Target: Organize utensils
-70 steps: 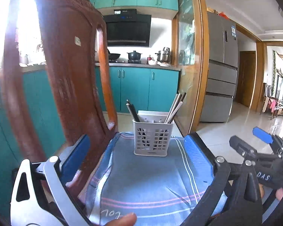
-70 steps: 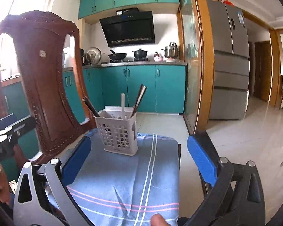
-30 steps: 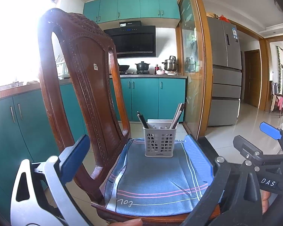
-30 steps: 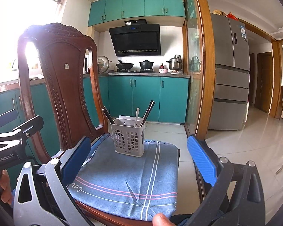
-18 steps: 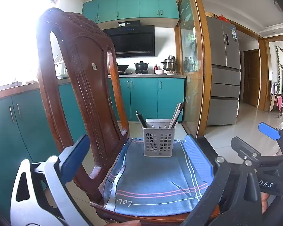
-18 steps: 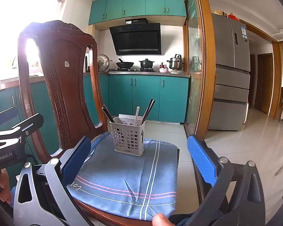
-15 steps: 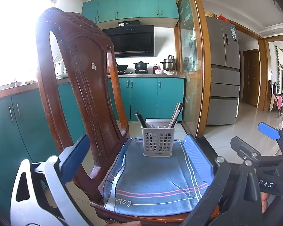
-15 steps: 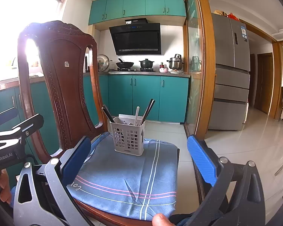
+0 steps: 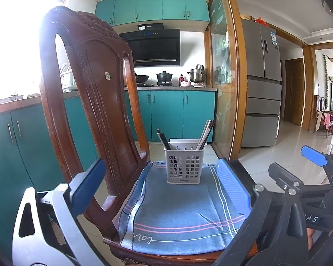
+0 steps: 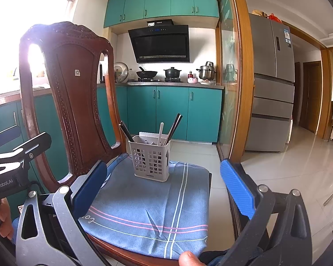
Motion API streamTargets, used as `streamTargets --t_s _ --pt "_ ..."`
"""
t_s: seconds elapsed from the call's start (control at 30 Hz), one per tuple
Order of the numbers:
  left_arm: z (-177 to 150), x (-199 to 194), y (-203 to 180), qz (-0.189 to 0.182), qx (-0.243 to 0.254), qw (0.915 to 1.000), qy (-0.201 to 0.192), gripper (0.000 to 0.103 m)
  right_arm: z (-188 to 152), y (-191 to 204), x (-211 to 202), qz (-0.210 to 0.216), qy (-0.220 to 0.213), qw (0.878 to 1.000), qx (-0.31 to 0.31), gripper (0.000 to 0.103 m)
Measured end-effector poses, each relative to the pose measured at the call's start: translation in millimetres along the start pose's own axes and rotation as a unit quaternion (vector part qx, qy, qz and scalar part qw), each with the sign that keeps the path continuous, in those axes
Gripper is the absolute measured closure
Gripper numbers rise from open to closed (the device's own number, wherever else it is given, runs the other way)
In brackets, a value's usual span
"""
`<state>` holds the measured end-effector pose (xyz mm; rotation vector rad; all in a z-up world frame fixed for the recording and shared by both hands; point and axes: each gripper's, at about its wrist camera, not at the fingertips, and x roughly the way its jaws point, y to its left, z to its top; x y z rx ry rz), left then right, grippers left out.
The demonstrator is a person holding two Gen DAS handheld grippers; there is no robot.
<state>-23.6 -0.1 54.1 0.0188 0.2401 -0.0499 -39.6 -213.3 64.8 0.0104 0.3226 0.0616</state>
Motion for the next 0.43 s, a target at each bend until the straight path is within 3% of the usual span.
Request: streamTargets --t_s 0.2,0.43 --pt "-1.5 9.4 0.5 -0.003 -0.004 0.9999 0.01 0.004 -2.2 -2.4 7.4 0.0 0.009 1.0 0.003 0.003" --pt "-11.2 46.3 -1.0 -0.004 -0.004 0.9986 0.054 0.004 -10.4 -7.8 35.2 0.0 0.037 0.999 0.012 0.003"
